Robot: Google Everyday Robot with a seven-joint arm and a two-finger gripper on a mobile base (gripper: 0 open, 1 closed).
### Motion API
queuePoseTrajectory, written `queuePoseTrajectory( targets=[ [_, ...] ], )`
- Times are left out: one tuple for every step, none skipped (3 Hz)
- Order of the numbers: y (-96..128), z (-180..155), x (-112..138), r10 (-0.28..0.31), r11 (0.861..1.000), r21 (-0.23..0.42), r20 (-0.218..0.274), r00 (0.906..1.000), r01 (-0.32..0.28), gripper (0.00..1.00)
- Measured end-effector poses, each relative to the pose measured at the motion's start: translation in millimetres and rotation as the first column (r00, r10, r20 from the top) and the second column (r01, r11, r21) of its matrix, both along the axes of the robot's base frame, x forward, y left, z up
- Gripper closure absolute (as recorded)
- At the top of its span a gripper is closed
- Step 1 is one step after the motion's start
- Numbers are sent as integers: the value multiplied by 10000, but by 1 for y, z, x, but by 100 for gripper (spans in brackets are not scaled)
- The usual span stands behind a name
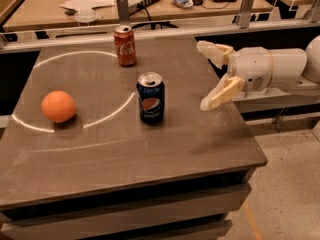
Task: Place pepsi can upright
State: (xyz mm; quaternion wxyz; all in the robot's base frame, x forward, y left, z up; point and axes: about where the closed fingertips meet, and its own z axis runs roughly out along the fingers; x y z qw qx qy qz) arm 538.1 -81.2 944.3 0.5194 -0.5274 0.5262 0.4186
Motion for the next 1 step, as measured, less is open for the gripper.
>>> queuePoseTrajectory(
  targets=[
    [-3,2,1,-143,9999,-12,31,9999,143,0]
  ],
)
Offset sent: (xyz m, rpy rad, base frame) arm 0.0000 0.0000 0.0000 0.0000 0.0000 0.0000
